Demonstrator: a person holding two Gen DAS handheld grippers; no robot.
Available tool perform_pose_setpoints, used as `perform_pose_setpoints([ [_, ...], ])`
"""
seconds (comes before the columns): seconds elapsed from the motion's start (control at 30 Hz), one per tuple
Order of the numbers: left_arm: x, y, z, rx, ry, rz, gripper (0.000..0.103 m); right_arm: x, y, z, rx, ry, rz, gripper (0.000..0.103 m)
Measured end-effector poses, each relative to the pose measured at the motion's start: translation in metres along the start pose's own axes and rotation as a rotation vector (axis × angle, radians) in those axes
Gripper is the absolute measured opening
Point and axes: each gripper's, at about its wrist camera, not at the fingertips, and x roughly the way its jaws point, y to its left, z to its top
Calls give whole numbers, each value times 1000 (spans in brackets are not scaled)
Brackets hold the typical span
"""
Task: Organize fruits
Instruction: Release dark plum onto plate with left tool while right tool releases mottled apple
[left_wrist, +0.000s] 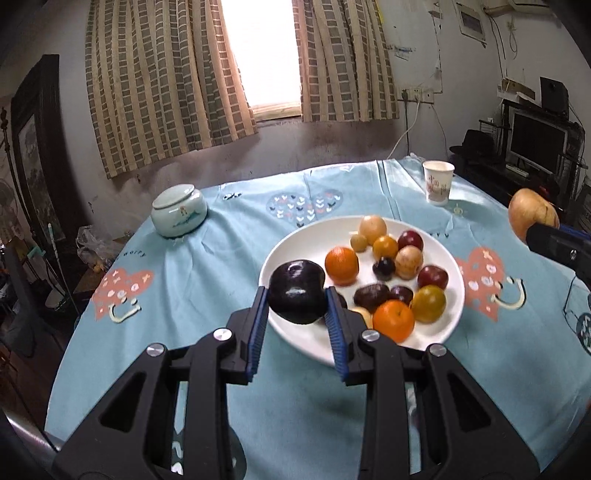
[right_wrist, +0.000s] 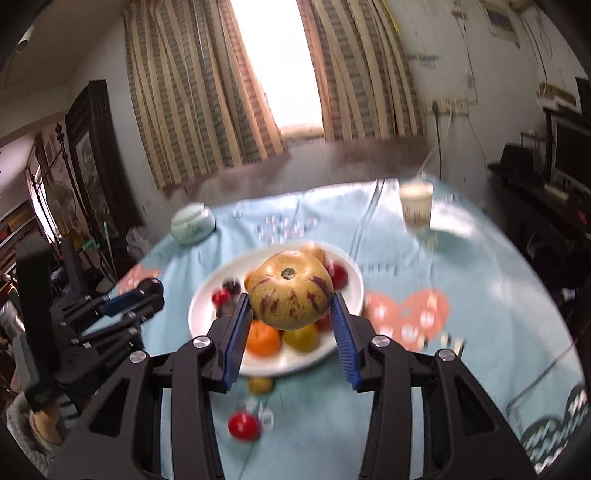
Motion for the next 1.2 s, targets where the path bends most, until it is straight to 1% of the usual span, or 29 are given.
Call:
perform_pose_setpoints([
  [0.07,12,-3,14,-17,-2,0,31,14,5,17,-16,-12,-8,44],
  [0.17,35,-5,26,-39,12,0,31,48,7,24,-6,10,0,44],
  [0.3,67,-3,25,-76,56,-9,31,94,3,12,15,85,-3,44],
  [0.43,94,-2,14,-76,113,-14,31,123,-2,-4,15,162,-10,44],
  [0.53,108,-1,5,-85,150,-34,31,131,-4,-10,11,182,-19,44],
  [0.63,116,-4,-1,-71,168,-24,32,136,-4,-13,3,187,-24,44],
  [0.8,119,-9,-5,-54,174,-23,32,142,-4,-17,0,208,-27,44],
  [0.9,118,-11,-6,-45,165,-13,32,145,-3,-18,-4,212,-28,45],
  [0.97,117,-11,-5,-46,162,-19,33,144,-1,-18,-12,210,-26,45],
  [1.03,116,-11,-4,-50,158,-22,37,145,1,-18,-19,210,-27,45],
  [1.1,114,-11,-5,-47,150,-13,50,144,1,-19,-21,210,-26,45],
  [1.2,113,-12,-4,-40,142,-8,53,142,2,-18,-22,198,-29,45],
])
